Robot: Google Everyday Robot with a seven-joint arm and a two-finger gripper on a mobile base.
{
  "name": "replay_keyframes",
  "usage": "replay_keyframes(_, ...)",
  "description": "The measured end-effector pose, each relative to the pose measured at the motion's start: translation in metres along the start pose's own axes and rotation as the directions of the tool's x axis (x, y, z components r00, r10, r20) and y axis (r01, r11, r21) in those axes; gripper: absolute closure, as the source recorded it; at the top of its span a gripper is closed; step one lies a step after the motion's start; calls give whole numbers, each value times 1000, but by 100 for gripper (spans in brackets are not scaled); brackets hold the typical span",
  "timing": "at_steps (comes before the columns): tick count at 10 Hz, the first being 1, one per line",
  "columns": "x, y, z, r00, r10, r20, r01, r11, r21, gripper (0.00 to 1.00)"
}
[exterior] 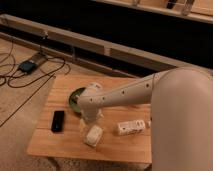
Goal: Place the white sponge in the ceramic cup
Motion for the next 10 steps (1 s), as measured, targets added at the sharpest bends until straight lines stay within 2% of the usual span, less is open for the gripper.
replay_keyframes(2,8,-3,17,1000,15,-25,-14,1000,18,20)
replay_keyframes(6,7,2,44,998,32,-60,-32,999,10,20)
replay_keyframes(7,6,2,49,997,35,-69,-35,999,9,23)
replay_keyframes(10,3,1,52,995,44,-84,-44,999,12,52)
